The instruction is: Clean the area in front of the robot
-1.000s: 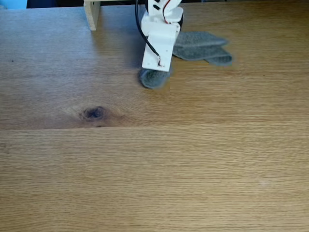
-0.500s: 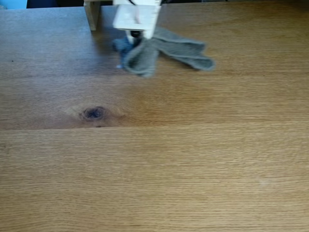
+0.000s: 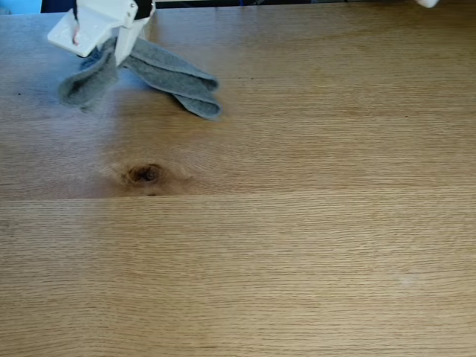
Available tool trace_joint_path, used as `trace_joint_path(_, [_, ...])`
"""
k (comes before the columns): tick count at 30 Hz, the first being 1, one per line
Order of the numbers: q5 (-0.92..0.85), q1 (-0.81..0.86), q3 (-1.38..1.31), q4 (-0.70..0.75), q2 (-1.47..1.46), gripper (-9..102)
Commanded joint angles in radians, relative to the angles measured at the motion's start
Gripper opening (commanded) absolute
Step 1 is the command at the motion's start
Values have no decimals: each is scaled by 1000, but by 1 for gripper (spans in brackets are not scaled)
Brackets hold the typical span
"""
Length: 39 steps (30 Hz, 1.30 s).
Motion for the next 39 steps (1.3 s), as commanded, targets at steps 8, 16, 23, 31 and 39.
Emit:
trace_joint_path(8, [-301,92,-8,-221,-186,0])
trace_joint_path(16, [-258,92,-18,-342,-239,27])
trace_joint_path(23, [-247,14,-6,-319,-72,31])
trace_joint_path(31, [-86,-296,-3,12,204,2])
trace_joint_path(39, [133,-647,-3,75,337,0])
